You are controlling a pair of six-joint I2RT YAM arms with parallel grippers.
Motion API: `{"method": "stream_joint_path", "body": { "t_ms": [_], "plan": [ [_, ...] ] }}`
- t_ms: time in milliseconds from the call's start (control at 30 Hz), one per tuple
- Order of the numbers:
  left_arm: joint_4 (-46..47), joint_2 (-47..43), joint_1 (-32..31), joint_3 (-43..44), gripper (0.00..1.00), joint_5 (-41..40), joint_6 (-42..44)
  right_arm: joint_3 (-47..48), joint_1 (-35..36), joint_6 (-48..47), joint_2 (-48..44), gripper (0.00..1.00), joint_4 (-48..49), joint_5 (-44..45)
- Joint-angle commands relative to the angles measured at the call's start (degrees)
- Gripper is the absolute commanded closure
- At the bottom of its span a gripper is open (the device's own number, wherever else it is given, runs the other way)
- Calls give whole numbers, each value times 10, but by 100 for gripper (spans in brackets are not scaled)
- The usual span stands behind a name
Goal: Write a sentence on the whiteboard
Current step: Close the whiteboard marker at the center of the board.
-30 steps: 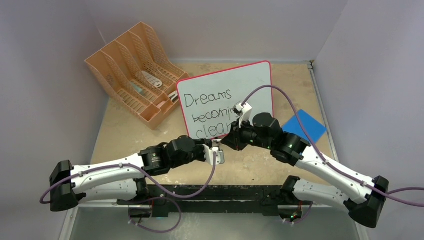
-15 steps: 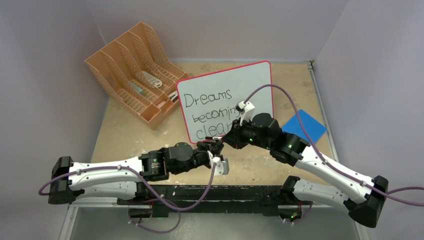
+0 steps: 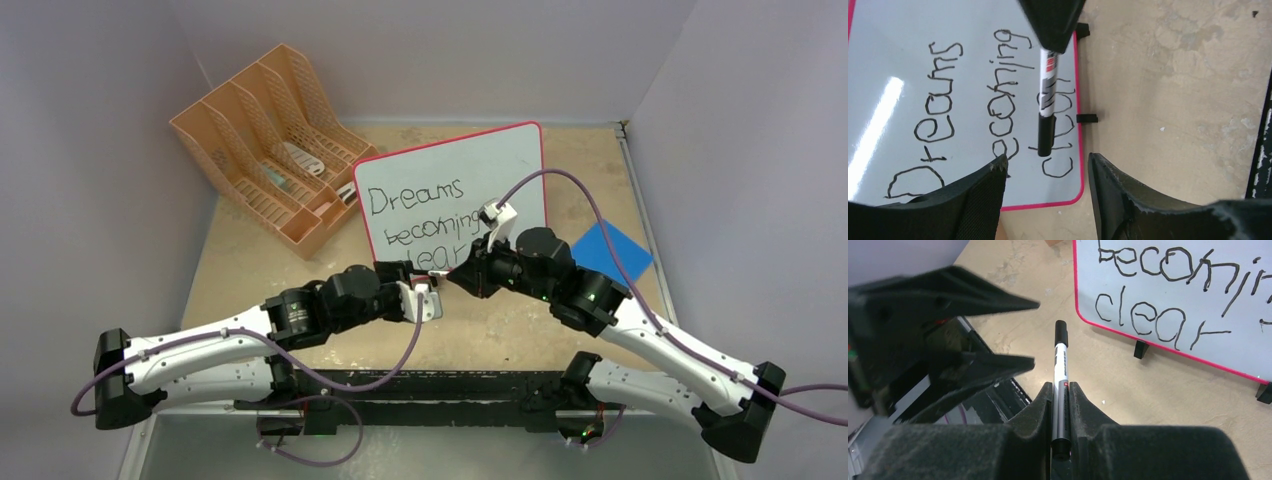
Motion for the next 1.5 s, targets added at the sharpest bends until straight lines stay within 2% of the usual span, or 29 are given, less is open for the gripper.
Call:
{"method": "stream_joint_path", "body": {
  "t_ms": [0, 467, 767, 1000, 1167, 1467],
  "plan": [
    [-11, 9, 41, 35, 42, 67, -20, 8, -1, -23, -18, 100, 11, -27],
    [-20, 36, 99, 60, 47, 186, -44, 5, -2, -46, -20, 100, 24, -72],
    [-14, 44, 115, 56, 54, 200, -51, 8, -1, -45, -33, 100, 27, -90],
    [-7, 59, 115, 65, 72, 223, -52, 7, -2, -44, -33, 100, 29, -103],
    [-9, 67, 115, 76, 98, 238, -52, 5, -1, -43, -30, 100, 31, -106],
    [-8, 58, 114, 93, 100, 258, -55, -2, -2, -21, 0, 100, 33, -114]
  ]
}}
